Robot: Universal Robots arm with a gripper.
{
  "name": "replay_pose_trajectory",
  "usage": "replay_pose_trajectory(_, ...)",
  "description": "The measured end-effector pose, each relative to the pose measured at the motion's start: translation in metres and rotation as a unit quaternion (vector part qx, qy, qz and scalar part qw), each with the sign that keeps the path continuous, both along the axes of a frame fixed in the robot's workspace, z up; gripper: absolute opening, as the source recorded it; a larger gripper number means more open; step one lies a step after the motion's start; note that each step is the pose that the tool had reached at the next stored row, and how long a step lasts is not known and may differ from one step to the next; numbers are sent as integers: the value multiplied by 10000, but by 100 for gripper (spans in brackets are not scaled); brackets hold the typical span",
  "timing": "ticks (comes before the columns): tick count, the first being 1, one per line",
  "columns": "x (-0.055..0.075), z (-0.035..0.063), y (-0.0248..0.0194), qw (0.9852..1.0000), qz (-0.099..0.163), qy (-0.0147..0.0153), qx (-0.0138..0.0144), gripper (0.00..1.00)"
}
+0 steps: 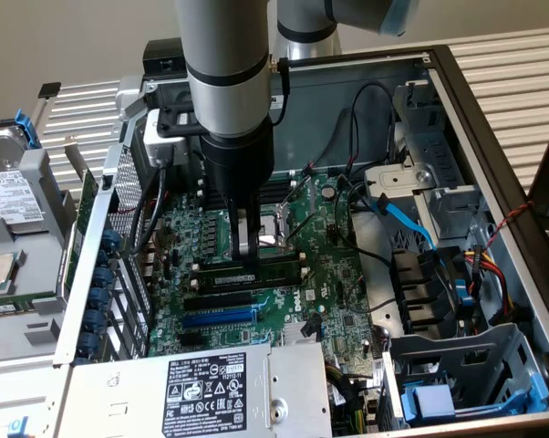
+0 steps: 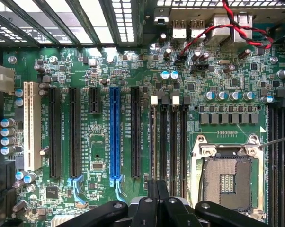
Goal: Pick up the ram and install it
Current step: 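Press down the ram until it locks into place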
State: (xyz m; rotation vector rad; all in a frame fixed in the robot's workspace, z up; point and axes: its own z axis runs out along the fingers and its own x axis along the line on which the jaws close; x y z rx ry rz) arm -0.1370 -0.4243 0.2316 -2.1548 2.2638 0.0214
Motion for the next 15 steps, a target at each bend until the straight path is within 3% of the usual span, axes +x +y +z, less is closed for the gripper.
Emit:
replay_pose_trajectory(11, -3, -10, -9, 10000, 1, 0, 1, 12)
replay_pose_trajectory(15, -10, -13, -13, 10000, 1, 1, 32, 12)
